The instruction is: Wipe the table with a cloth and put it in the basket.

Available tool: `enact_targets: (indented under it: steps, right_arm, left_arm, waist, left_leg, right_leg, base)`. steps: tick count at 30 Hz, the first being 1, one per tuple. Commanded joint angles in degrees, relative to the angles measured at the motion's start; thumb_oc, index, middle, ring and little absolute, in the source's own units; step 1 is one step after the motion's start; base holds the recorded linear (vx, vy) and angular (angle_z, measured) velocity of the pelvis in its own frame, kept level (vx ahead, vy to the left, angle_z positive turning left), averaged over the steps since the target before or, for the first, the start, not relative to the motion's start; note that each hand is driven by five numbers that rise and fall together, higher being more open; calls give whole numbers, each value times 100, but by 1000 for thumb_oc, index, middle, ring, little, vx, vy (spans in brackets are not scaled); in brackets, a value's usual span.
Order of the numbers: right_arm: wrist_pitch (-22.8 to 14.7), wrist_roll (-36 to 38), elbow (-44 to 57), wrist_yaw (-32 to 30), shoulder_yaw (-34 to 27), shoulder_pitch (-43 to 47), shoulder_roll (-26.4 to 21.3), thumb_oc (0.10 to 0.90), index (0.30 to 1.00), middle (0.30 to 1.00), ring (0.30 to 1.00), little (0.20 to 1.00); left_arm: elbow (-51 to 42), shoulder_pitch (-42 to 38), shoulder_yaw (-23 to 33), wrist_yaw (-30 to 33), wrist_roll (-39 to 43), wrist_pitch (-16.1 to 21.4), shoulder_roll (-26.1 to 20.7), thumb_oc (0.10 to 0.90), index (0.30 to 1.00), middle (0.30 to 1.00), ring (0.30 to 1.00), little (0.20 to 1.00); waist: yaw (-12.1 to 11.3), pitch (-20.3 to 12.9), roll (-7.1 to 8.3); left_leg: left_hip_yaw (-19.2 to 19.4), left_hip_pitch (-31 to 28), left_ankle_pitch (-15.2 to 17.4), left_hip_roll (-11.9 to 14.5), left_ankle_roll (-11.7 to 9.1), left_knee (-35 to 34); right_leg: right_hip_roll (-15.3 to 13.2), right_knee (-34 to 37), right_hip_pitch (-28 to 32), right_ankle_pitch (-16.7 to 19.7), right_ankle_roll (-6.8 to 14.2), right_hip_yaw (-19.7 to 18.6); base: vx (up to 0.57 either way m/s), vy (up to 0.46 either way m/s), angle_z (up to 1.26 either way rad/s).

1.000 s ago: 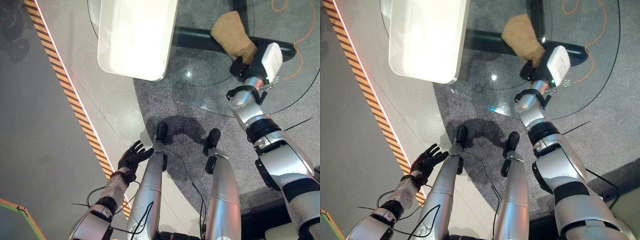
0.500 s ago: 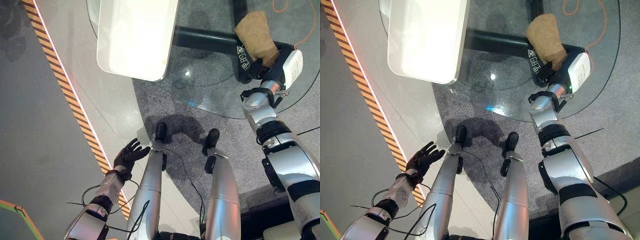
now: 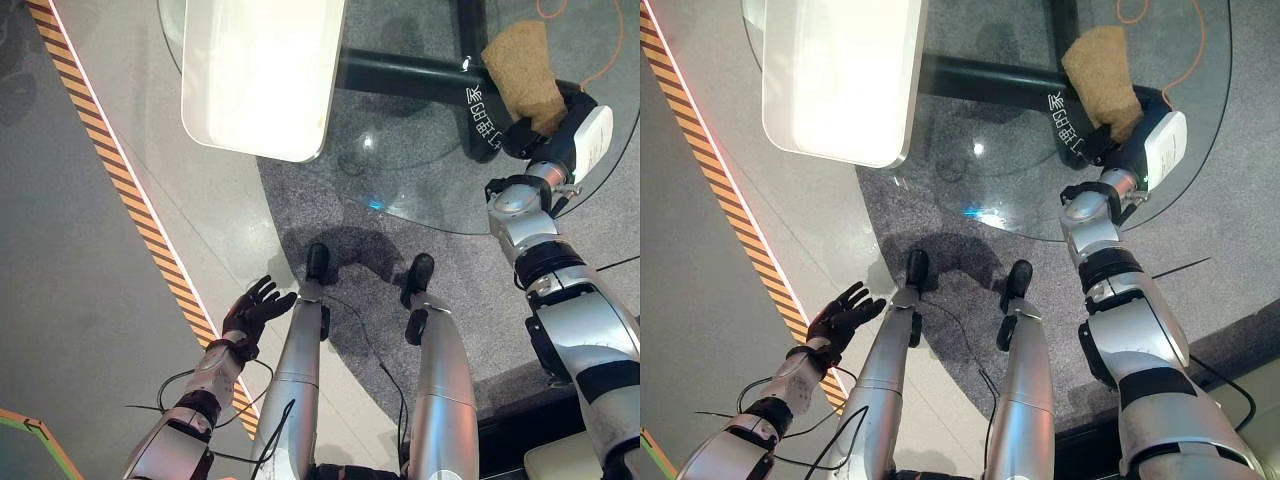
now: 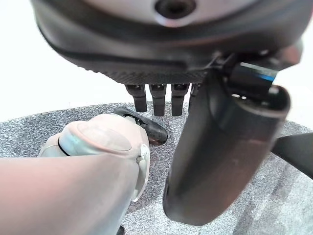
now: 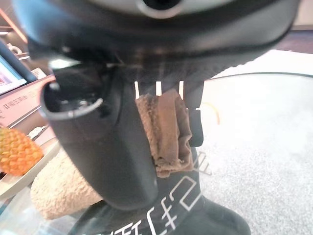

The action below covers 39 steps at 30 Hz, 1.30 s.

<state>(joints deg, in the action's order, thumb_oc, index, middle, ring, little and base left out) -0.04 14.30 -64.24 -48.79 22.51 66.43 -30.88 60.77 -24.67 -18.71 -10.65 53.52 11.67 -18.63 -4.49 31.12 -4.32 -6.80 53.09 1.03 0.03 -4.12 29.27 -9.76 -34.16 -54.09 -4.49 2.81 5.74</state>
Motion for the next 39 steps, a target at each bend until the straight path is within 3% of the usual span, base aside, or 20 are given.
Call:
enact_targets:
  steps: [1, 3, 4, 14, 20, 25, 26, 39]
  right_arm:
    - [-72, 264, -72, -856, -379, -120, -1156, 100, 300, 300, 300, 200]
    - [-107, 307, -130, -884, -419, -130, -1217, 100, 300, 300, 300, 200]
    - [-118, 337, -172, -913, -451, -78, -1274, 100, 300, 300, 300, 200]
    - [-163, 377, -161, -960, -457, -61, -1430, 100, 300, 300, 300, 200]
    - [-279, 143, 38, -682, -378, -57, -1415, 100, 300, 300, 300, 200]
    - [-413, -195, 523, -237, -43, 28, -1173, 100, 300, 300, 300, 200]
    - [-252, -399, 777, -137, 116, 60, -1080, 100, 300, 300, 300, 200]
    - [-33, -1198, 1416, 816, 924, 123, -504, 100, 300, 300, 300, 200]
  left_arm:
    - [192, 385, 198, -107, 261, 106, -145, 800, 900, 900, 900, 900]
    - [165, 392, 190, -103, 279, 87, -172, 800, 900, 900, 900, 900]
    - [138, 362, 203, -92, 270, 78, -193, 800, 900, 900, 900, 900]
    - [72, 313, 231, -71, 321, -26, -318, 800, 900, 900, 900, 900]
    - [85, 281, 227, -57, 344, -33, -333, 800, 900, 900, 900, 900]
    - [42, 241, 220, -37, 334, -27, -314, 800, 900, 900, 900, 900]
    - [27, 237, 221, -23, 332, -7, -280, 800, 900, 900, 900, 900]
    - [176, 217, 206, -132, 241, 202, -83, 800, 900, 900, 900, 900]
  waist:
    - [-1, -133, -168]
    - [0, -133, -159]
    - [5, -133, -146]
    - [36, -133, -100]
    - [57, -133, -82]
    - [51, -133, -98]
    - [51, -133, -101]
    - [-34, -133, -162]
  left_leg:
    - [695, -322, 411, -274, 643, -78]
    - [689, -317, 415, -280, 649, -77]
    - [717, -189, 234, -274, 671, -128]
    - [718, -164, 244, -252, 657, -108]
    - [716, -192, 231, -255, 648, -130]
    - [716, -195, 201, -269, 628, -176]
    - [721, -194, 193, -274, 620, -179]
    - [774, -267, 148, -296, 607, -256]
  right_leg:
    - [523, 93, 155, -86, -250, 192]
    - [532, 108, 154, -73, -246, 190]
    - [520, 198, 48, 115, -289, 238]
    - [523, 234, 38, 154, -261, 213]
    - [535, 265, 73, 157, -254, 205]
    - [518, 323, 76, 176, -248, 221]
    - [512, 340, 75, 179, -252, 227]
    - [462, 345, 150, 83, -310, 327]
  base:
    - [0, 0, 0]
    - [-33, -8, -1]
    - [-66, -16, -2]
    - [-7, -1, 0]
    - [0, 0, 0]
    - [0, 0, 0]
    - [0, 0, 0]
    - [0, 0, 0]
